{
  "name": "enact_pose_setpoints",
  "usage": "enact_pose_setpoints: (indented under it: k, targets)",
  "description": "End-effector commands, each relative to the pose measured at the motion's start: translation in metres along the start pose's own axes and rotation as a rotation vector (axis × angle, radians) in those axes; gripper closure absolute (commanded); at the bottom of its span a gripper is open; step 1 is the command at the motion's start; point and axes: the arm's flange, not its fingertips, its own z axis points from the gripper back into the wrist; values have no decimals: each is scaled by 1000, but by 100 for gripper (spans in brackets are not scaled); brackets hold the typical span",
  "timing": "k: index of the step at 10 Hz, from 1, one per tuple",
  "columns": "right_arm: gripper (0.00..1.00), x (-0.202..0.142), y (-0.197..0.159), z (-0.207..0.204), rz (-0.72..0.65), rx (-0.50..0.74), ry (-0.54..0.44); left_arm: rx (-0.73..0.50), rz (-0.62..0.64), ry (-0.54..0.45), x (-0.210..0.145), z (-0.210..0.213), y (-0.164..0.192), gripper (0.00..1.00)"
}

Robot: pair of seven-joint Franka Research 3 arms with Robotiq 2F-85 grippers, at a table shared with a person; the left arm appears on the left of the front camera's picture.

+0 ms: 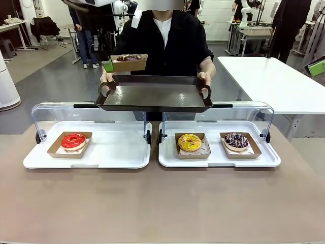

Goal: Provide the desired donut to the person.
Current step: Place the picked Paper togo box onto the Handle tray extended by the person.

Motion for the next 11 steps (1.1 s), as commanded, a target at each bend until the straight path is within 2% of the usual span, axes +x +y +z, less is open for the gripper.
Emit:
enact_pose_setpoints:
  k: [1, 3, 7, 11]
  targets:
    - [0, 0, 0, -1, 2, 8, -8, -2, -18, 57, -3, -12, 24, 99]
    - [0, 0, 0, -1, 2, 8, -8, -37, -52, 78, -14, -34, 32, 99]
    - [0, 0, 0, -1, 2, 8, -8, -86, -66, 27, -42, -76, 39, 99]
    - [0, 0, 0, -1, 2, 8, -8, -137, -65, -14, -45, -99, 45, 99]
